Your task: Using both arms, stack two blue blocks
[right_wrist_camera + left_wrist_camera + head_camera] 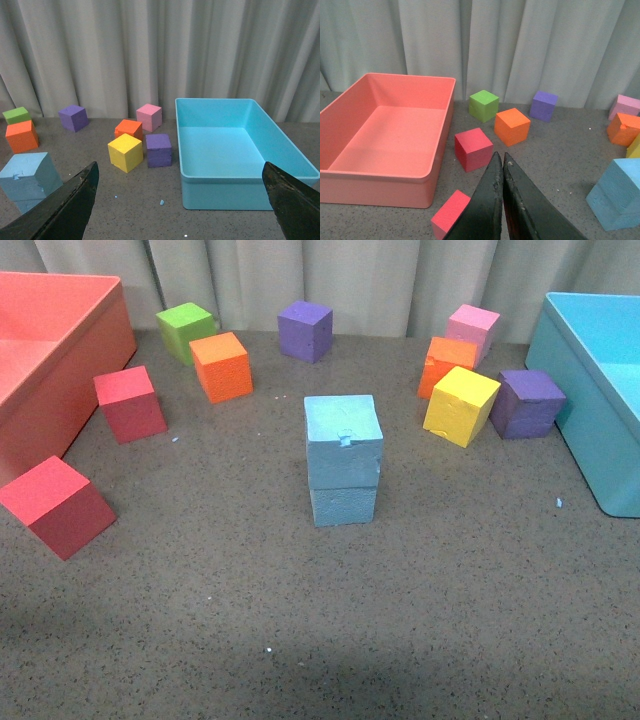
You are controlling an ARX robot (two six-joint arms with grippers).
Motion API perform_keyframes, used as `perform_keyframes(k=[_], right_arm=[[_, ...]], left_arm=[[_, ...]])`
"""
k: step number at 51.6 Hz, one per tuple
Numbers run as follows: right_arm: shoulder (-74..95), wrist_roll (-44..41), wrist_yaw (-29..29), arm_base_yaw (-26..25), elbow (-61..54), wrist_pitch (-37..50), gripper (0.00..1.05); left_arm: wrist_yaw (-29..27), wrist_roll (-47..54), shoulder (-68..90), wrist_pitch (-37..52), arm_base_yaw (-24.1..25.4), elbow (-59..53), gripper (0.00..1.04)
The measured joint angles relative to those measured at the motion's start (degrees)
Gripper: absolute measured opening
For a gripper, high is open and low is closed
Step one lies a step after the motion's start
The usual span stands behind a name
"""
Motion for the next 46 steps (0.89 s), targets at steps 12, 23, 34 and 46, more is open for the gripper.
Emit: perform_keyframes(k=[12,23,34,46], right_arm=[[0.0,0.0,0.0,0.0,0.0,0.0,0.95],[0.0,0.0,0.0,0.0,0.0,0.0,0.95],[0.0,0.0,0.0,0.0,0.0,0.0,0.95],[0.0,0.0,0.0,0.0,0.0,0.0,0.95]], left_arm=[[4.6,0.0,-11.8,-9.7,4.7,-1.7,0.04],[4.6,0.0,-21.2,-18.1,4.7,-1.7,0.04],[4.6,0.0,-29.1,-25.5,4.7,-1.8,0.04],[4.6,0.0,-36.9,-33.0,4.7,-1.8,0.04]])
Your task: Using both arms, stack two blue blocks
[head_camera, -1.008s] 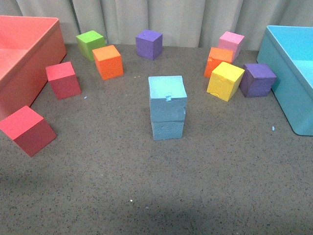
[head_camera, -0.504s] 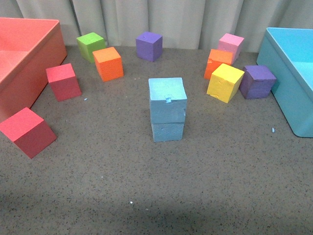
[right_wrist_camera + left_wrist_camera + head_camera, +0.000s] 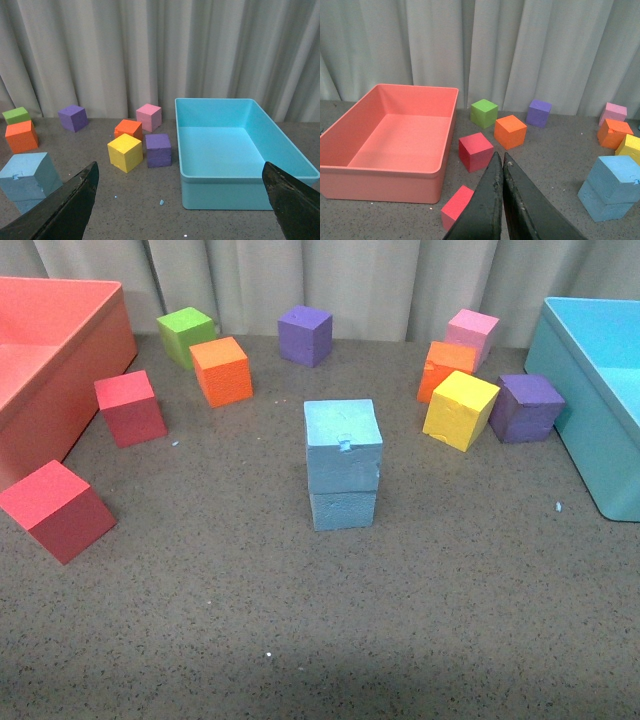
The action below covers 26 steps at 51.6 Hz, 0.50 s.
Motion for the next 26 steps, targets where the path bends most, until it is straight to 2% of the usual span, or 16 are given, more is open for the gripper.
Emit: perform_keyframes(k=[23,26], right_arm=[[0.0,0.0,0.0,0.0,0.0,0.0,0.95],[0.0,0.0,0.0,0.0,0.0,0.0,0.95]], left_arm=[[0.0,0.0,-8.0,-8.0,0.0,0.0,0.04],[0.1,0.0,-13.2,-15.0,0.0,0.0,0.04]])
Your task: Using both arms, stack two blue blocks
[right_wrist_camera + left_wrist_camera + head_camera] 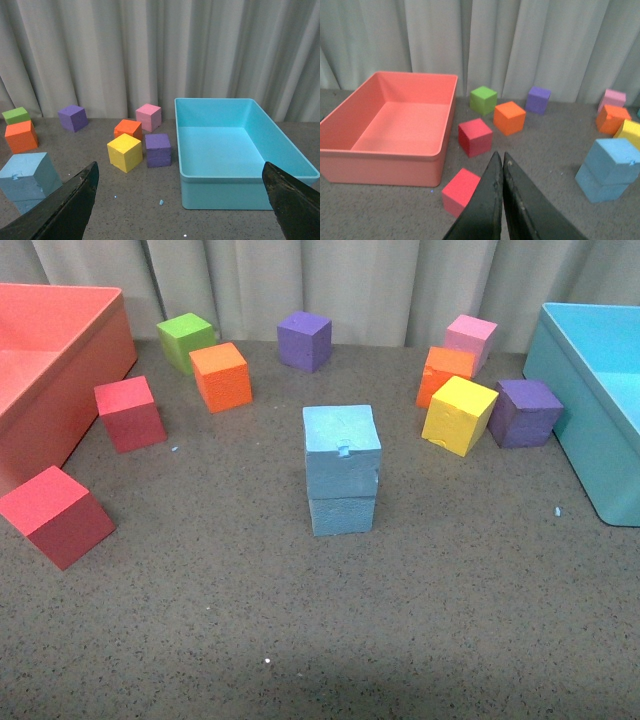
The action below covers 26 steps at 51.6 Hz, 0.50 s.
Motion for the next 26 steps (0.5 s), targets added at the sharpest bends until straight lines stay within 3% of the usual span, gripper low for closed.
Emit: perform_keyframes(k=[15,26], right_arm=[[0.0,0.0,0.0,0.0,0.0,0.0,0.95],[0.0,0.0,0.0,0.0,0.0,0.0,0.95]], left_arm=[[0.0,0.0,-4.3,-3.0,0.0,0.0,0.06],[0.0,0.0,-4.3,-3.0,0.0,0.0,0.39]])
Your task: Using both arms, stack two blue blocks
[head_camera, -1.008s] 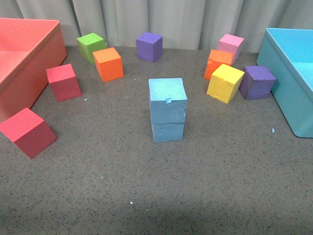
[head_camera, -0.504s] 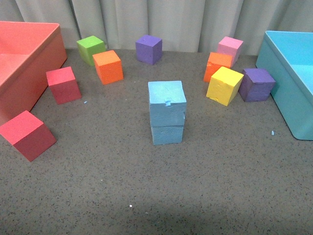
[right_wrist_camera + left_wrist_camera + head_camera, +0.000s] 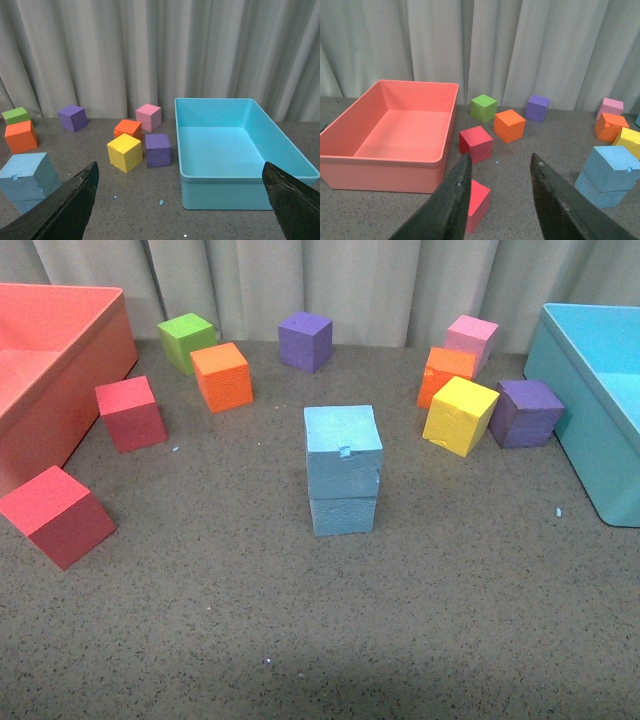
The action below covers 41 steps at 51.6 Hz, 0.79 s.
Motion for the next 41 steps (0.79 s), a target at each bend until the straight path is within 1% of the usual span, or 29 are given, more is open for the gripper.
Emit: perform_keyframes(k=[4,6,7,9,10,12,13,19,21,24,41], right_arm=[[0.0,0.0,0.0,0.0,0.0,0.0,0.95],[0.0,0.0,0.0,0.0,0.0,0.0,0.95],[0.0,0.0,0.0,0.0,0.0,0.0,0.95],[0.0,0.0,0.0,0.0,0.0,0.0,0.95],[0.0,0.0,0.0,0.0,0.0,0.0,0.95],[0.0,0.0,0.0,0.0,0.0,0.0,0.95],[0.0,0.0,0.0,0.0,0.0,0.0,0.95],[0.0,0.0,0.0,0.0,0.0,0.0,0.95],[0.0,0.0,0.0,0.0,0.0,0.0,0.95],[0.0,0.0,0.0,0.0,0.0,0.0,0.95],[0.0,0.0,0.0,0.0,0.0,0.0,0.95]], left_arm=[[0.0,0.0,0.0,0.0,0.0,0.0,0.5],[0.0,0.0,0.0,0.0,0.0,0.0,0.57],[0.0,0.0,0.0,0.0,0.0,0.0,0.59],[0.0,0.0,0.0,0.0,0.0,0.0,0.66],[0.0,0.0,0.0,0.0,0.0,0.0,0.68],[0.0,0.0,0.0,0.0,0.0,0.0,0.75],[0.0,0.0,0.0,0.0,0.0,0.0,0.77],[0.0,0.0,0.0,0.0,0.0,0.0,0.98],[0.0,0.1,0.0,0.0,0.0,0.0,1.0],[0.0,0.1,0.0,0.0,0.0,0.0,0.98],[0.0,0.1,0.0,0.0,0.0,0.0,0.98]])
